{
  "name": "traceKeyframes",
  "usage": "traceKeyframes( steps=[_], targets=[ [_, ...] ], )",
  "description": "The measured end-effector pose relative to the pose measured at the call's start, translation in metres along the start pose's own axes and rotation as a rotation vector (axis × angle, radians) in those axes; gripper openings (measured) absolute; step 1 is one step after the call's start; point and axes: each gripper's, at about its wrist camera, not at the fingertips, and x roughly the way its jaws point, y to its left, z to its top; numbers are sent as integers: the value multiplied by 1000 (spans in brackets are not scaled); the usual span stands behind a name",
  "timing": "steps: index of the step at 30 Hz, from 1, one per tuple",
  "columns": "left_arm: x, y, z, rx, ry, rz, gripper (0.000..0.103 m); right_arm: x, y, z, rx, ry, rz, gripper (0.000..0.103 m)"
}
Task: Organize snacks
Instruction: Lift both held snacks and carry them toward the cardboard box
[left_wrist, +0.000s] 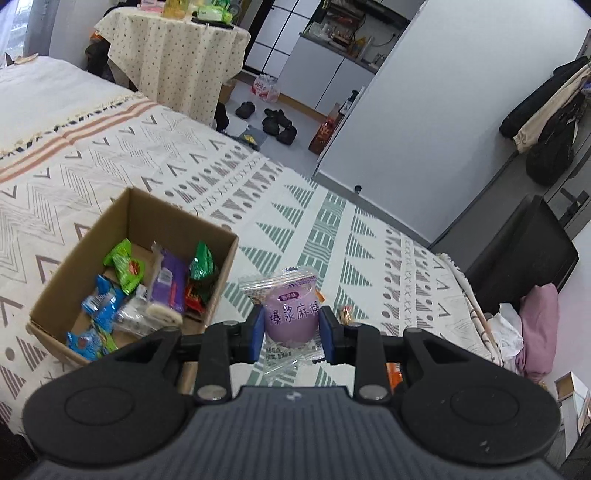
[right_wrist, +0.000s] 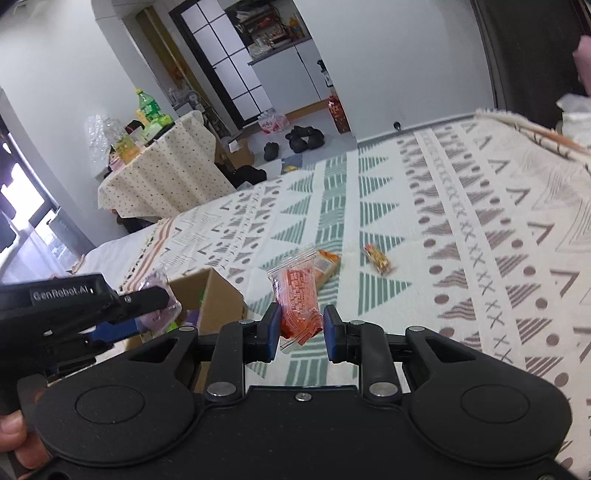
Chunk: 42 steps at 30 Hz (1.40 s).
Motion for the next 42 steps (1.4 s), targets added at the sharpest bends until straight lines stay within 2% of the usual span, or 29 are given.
traceKeyframes(
  steps=[14, 21, 29, 37, 40, 42],
  targets=[
    [-19, 46, 15, -88, 4, -13, 30, -6, 45, 1, -30, -28, -1, 24],
    [-23, 76, 23, -137, 14, -31, 30, 3, 73, -9, -59, -17, 39, 24],
    [-19, 116, 28, -226, 30, 8, 30, 27, 107, -20, -82, 18, 72, 24],
    [-4, 137, 32, -284, 61, 56, 31, 51, 120, -28, -81, 71, 89, 24],
    [1, 140, 32, -289, 81, 74, 36, 57, 125, -30, -84, 84, 90, 24],
    [3, 142, 32, -297, 89, 79, 43, 60, 127, -31, -89, 93, 94, 24]
  ],
)
